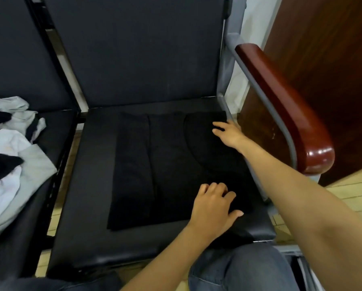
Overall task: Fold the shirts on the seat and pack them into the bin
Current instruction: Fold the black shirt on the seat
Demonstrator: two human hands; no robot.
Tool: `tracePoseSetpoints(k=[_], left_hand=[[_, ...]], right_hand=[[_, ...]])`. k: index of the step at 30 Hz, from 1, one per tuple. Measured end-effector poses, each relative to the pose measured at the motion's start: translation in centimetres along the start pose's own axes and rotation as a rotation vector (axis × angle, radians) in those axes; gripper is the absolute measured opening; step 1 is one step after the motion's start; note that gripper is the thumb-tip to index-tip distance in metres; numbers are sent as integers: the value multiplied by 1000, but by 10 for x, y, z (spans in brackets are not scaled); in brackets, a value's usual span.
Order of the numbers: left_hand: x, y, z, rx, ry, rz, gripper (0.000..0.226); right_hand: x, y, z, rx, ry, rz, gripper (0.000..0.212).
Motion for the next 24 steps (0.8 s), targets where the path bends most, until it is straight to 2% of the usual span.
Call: tracePoseSetpoints(k=[7, 13, 17, 22, 24], left_hand=[[5, -8, -14, 24, 58, -123, 13], [-49, 26, 11, -263, 346, -336, 11], [-79, 67, 41, -376, 244, -458, 17], [-84, 109, 78, -638, 161, -395, 15], [-80, 116, 86, -681, 128, -357, 15]], right_hand=[[1, -2, 2, -47, -38, -5, 49], [-15, 8, 30, -124, -106, -30, 48], [-16, 17, 89, -212, -78, 1, 49], [13, 17, 156, -263, -22, 109, 53], [31, 17, 170, -268, -8, 164, 55]])
Point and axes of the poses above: each hand's wrist, its own y-axis away from the middle knuckle, its own x-axis out of the palm, z = x × y, the point moved 3 cm from there along -y, towards the middle knuckle, and after that the axes turned 11 degrees about y, right-handed, at the moved point
